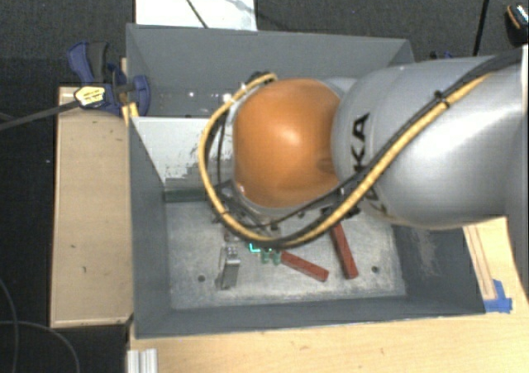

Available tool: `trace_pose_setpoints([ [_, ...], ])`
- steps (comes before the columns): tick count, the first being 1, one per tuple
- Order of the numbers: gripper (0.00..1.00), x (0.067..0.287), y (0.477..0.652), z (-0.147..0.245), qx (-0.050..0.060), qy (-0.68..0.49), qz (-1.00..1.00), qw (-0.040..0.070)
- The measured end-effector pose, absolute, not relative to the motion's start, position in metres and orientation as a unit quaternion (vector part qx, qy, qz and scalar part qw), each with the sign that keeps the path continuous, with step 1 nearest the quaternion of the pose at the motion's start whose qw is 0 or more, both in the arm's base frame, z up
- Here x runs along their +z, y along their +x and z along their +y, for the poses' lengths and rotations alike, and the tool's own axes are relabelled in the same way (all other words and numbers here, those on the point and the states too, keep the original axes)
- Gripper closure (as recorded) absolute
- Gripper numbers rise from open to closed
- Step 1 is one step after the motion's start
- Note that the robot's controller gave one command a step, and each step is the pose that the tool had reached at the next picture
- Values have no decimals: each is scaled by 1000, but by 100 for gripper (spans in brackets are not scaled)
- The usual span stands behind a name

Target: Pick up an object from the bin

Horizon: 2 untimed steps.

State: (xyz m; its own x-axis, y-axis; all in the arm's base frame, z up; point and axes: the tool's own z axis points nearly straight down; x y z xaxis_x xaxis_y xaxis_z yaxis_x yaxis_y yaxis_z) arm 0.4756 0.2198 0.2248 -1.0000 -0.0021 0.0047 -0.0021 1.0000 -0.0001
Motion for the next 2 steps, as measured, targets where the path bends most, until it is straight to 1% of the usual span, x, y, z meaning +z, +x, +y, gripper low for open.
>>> trace_pose_setpoints([
  [1, 0, 67, 525, 116, 1, -87, -996, 0],
  [2, 0, 101, 483, 104, 0, -148, -989, 1],
])
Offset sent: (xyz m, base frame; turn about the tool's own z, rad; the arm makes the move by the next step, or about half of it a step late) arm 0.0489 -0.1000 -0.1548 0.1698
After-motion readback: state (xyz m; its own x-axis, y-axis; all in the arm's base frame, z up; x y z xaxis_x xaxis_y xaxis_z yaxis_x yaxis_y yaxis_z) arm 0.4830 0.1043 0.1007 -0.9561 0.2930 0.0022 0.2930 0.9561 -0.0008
